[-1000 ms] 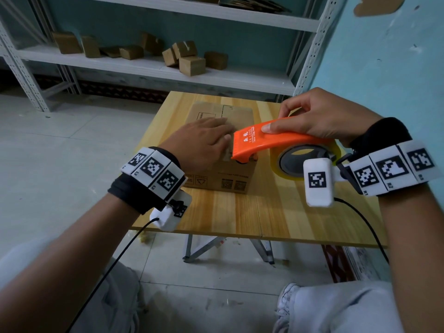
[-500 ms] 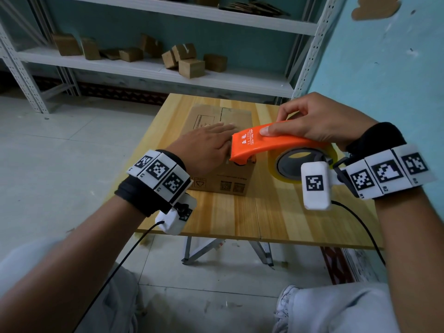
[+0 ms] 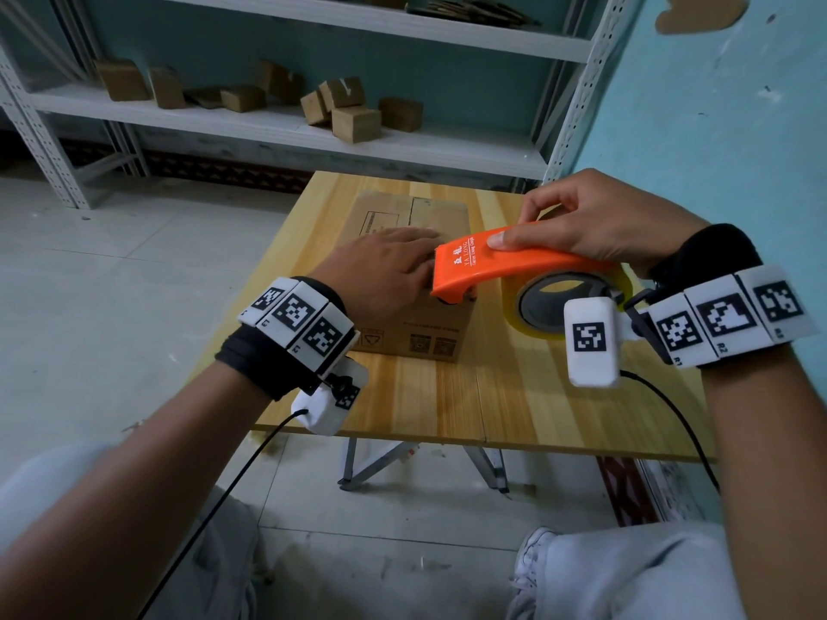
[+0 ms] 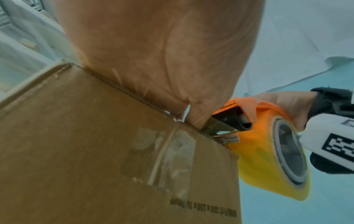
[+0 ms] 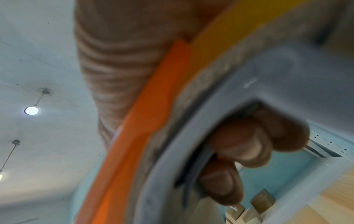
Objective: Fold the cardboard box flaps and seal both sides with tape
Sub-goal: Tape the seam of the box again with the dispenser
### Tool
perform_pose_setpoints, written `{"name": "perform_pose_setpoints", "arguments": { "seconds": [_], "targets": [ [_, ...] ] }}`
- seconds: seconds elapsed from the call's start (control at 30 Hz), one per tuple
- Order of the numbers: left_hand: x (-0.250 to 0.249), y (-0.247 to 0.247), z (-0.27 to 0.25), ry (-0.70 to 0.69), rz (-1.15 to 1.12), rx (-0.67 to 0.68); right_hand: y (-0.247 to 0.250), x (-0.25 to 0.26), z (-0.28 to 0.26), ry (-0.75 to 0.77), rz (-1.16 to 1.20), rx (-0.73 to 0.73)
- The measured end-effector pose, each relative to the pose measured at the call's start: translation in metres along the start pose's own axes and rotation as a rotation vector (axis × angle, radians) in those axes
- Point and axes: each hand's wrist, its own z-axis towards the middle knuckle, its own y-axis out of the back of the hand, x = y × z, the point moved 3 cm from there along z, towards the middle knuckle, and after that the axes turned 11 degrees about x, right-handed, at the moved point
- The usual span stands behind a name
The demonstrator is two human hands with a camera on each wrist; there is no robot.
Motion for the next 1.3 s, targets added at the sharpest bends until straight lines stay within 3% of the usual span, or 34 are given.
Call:
{"name": "perform_pose_setpoints", "arguments": {
  "seconds": [0.37,0.57,0.83,1.2,1.3],
  "targets": [
    [0.001,-0.007,0.006,-0.040,0.179,0.020,0.000,0.000,-0.002,0.005,0.018,-0.001],
    [0.006,-0.009,0.008,-0.025,0.328,0.148,-0.001,0.000,-0.001,-0.001,0.018,-0.014],
    [0.009,-0.010,0.011,-0.070,0.409,0.101,0.000,0.000,-0.002,-0.002,0.028,-0.021],
    [0.001,-0.008,0.008,-0.049,0.296,0.104,0.000,0.000,-0.003,0.003,0.020,-0.018],
    [-0.002,-0.003,0.005,-0.012,0.189,0.044,-0.001,0.000,-0.003,0.005,0.017,-0.018]
  ]
}}
